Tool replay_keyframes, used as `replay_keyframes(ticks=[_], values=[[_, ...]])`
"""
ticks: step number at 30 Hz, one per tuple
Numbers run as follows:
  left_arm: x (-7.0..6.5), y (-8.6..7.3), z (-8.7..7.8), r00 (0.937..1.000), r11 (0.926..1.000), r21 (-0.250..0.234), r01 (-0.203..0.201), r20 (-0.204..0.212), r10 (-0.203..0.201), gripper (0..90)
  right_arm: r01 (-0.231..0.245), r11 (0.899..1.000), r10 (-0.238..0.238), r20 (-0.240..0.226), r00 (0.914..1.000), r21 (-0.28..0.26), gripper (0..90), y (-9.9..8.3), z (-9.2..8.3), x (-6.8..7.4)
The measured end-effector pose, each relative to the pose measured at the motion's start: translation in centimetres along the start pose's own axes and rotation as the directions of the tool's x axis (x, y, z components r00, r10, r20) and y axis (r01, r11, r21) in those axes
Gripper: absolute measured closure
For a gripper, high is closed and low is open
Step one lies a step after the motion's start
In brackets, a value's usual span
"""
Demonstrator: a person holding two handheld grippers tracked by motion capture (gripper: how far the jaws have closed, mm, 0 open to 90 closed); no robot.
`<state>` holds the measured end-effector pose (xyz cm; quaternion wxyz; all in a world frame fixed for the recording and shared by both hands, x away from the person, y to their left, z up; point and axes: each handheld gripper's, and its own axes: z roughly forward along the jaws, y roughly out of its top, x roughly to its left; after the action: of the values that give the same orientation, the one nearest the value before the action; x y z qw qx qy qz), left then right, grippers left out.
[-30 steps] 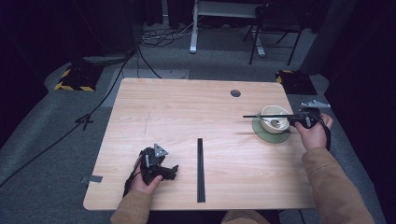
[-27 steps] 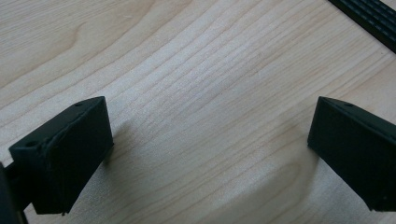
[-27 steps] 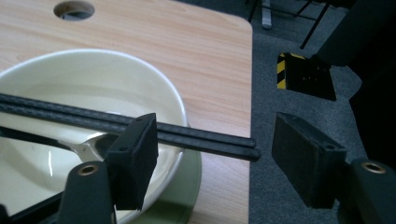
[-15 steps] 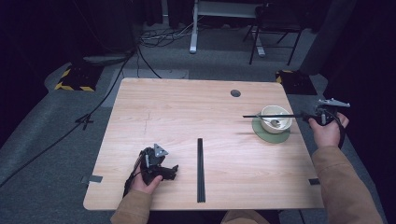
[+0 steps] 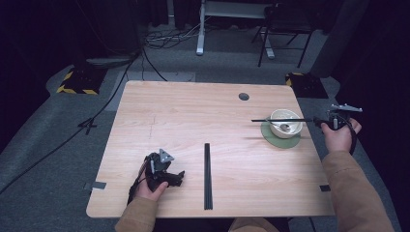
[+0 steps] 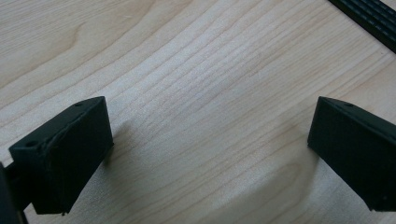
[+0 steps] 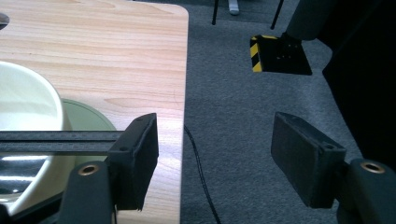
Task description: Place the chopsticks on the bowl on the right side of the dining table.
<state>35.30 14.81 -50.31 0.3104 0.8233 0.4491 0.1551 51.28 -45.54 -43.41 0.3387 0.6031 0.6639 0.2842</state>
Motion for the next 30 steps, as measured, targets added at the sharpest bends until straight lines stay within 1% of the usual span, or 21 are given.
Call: replay_keyframes(ticks=[1, 2, 4, 5, 7, 9, 10, 11, 12, 13, 17, 18, 23, 25, 26, 28, 29, 30], values=[[0.0, 0.0, 0.0, 1.0, 1.0, 0.0, 0.001, 0.0, -0.001, 0.3, -0.009, 1.0, 0.009, -0.006, 0.9999, 0.006, 32.9, 0.0, 0.1, 0.1], [0.0, 0.0, 0.0, 1.0, 1.0, 0.0, 0.001, 0.0, -0.001, 0.3, -0.002, 1.0, 0.002, -0.009, 1.0, 0.004, 32.9, 0.0, 0.1, 0.1], [0.0, 0.0, 0.0, 1.0, 1.0, 0.0, -0.001, -0.003, 0.001, 0.3, -0.01, 1.0, 0.01, -0.014, 0.9999, 0.007, 32.8, 0.0, 0.2, 0.3], [0.0, 0.0, 0.0, 1.0, 1.0, 0.0, 0.001, -0.002, -0.001, 0.3, 0.0, 1.0, 0.0, -0.014, 0.9999, 0.003, 32.7, 0.0, 0.2, 0.3], [0.0, 0.0, 0.0, 1.0, 1.0, 0.0, 0.0, -0.001, 0.0, 0.3, -0.006, 1.0, 0.006, -0.005, 1.0, 0.003, 32.6, 0.0, 0.1, 0.3], [0.0, 0.0, 0.0, 1.0, 1.0, 0.0, 0.0, 0.0, 0.0, 0.3, -0.014, 1.0, 0.014, -0.008, 0.9999, 0.002, 32.6, 0.0, 0.0, 0.1], [0.0, 0.0, 0.0, 1.0, 1.0, 0.0, 0.0, 0.0, 0.0, 0.3, -0.013, 1.0, 0.013, -0.001, 0.9999, -0.005, 32.6, 0.0, -0.1, 0.1], [0.0, 0.0, 0.0, 1.0, 1.0, 0.0, 0.001, 0.0, -0.001, 0.3, -0.016, 1.0, 0.016, -0.003, 0.9999, 0.001, 32.6, 0.0, -0.2, 0.0], [0.0, 0.0, 0.0, 1.0, 1.0, 0.0, 0.001, 0.0, -0.001, 0.3, -0.021, 1.0, 0.021, -0.007, 0.9998, -0.005, 32.6, 0.0, -0.3, -0.1], [0.0, 0.0, 0.0, 1.0, 1.0, 0.0, 0.0, 0.0, 0.0, 0.3, -0.021, 1.0, 0.021, -0.005, 0.9998, -0.009, 32.5, 0.0, -0.5, -0.1], [0.0, 0.0, 0.0, 1.0, 1.0, 0.0, 0.002, 0.002, -0.002, 0.3, -0.014, 1.0, 0.013, -0.024, 0.9996, -0.024, 31.3, 0.2, -1.2, 0.0], [0.0, 0.0, 0.0, 1.0, 1.0, 0.0, 0.002, 0.002, -0.002, 0.3, -0.02, 0.999, 0.019, -0.036, 0.9992, -0.025, 31.1, 0.3, -1.6, 0.1], [0.0, 0.0, 0.0, 1.0, 1.0, 0.001, -0.002, -0.001, 0.002, 0.3, -0.017, 0.998, 0.011, -0.105, 0.9944, -0.054, 30.3, 0.4, -3.5, 0.6], [0.0, 0.0, -0.1, 1.0, 1.0, 0.0, -0.006, -0.005, 0.006, 0.3, -0.008, 0.998, 0.0, -0.128, 0.9918, -0.068, 30.1, 0.4, -4.4, 0.7], [0.0, -0.1, -0.1, 1.0, 1.0, 0.001, 0.004, 0.0, -0.004, 0.3, -0.005, 0.997, -0.004, -0.136, 0.9907, -0.072, 29.7, 0.4, -4.9, 0.8], [0.0, -0.2, -0.2, 1.0, 1.0, 0.001, 0.004, -0.004, -0.004, 0.3, 0.016, 0.996, -0.028, -0.153, 0.9879, -0.084, 29.7, 0.5, -6.0, 1.0], [0.1, -0.3, -0.2, 1.0, 1.0, 0.001, 0.004, 0.002, -0.004, 0.3, 0.015, 0.996, -0.03, -0.165, 0.9859, -0.086, 29.7, 0.5, -6.5, 1.2], [0.1, -0.4, -0.3, 1.0, 1.0, 0.0, 0.005, -0.003, -0.005, 0.3, 0.019, 0.996, -0.034, -0.174, 0.9841, -0.091, 29.7, 0.5, -7.0, 1.4]])
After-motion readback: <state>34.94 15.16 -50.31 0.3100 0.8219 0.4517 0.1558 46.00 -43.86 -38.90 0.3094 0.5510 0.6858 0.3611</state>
